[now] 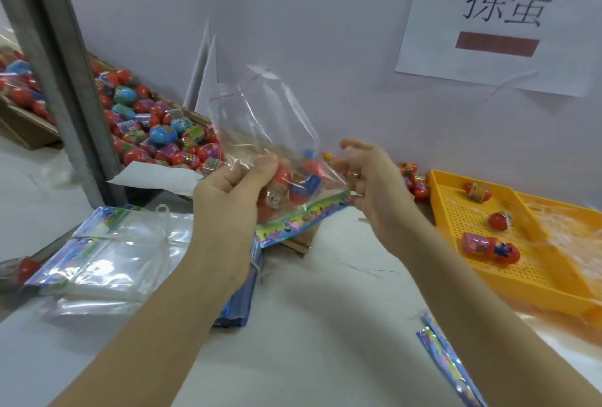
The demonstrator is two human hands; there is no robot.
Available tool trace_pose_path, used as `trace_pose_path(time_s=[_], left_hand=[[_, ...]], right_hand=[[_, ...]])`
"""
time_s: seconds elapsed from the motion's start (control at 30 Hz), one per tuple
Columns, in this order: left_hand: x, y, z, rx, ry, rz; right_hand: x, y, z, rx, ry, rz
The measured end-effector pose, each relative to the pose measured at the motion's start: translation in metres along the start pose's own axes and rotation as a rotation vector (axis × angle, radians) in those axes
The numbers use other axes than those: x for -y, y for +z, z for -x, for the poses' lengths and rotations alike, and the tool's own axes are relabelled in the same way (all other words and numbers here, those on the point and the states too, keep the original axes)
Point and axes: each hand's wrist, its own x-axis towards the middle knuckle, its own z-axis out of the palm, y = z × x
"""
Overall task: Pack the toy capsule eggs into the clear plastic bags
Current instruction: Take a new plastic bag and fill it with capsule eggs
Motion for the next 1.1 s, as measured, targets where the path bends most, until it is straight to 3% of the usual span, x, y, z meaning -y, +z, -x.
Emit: trace_pose_path(time_s=[0.03,0.13,0.2,0.3,0.43,0.63,0.73,0.8,0.87,0.97,1.1], left_hand=[[-0.001,0.001,-0.001,-0.01,0.003,0.022],[-0.001,0.003,-0.003,-0.005,-0.004,0.11],[0.002,0.002,-0.004,-0.001,-0.02,0.103],[0.006,-0.001,-0.006,0.0,-0.007,0.038],[0.008,-0.003,-0.007,-0.012,0.056,-0.111],[0.009,-0.001,-0.002,0.037,0.083,-0.189],[0.01,0.0,-0.002,0.074,0.057,-0.173],[0.01,0.0,-0.001,0.098,0.055,-0.162],[0.014,0.0,0.0,0.122,0.079,-0.182],[0.019,0.0,0.004,0.19,0.105,-0.242],[0.024,0.0,0.006,0.238,0.104,-0.356]], right_hand=[[-0.009,0.004,-0.008,-0.004,-0.027,0.196],[-0.036,0.024,-0.026,0.21,-0.247,0.808],[-0.043,0.034,-0.032,0.286,-0.259,1.06],[-0.043,0.041,-0.031,0.26,-0.329,1.36],[-0.051,0.04,-0.008,0.287,-0.595,0.957],[-0.048,0.027,0.0,0.353,-0.415,0.655],[-0.047,0.007,-0.007,0.146,-0.248,0.721],[-0.037,-0.007,-0.008,-0.045,-0.135,0.585],[-0.014,-0.018,-0.004,-0.132,-0.131,0.352],[0.026,-0.031,0.012,-0.07,-0.17,0.132],[0.067,-0.043,0.032,0.043,-0.381,0.169]])
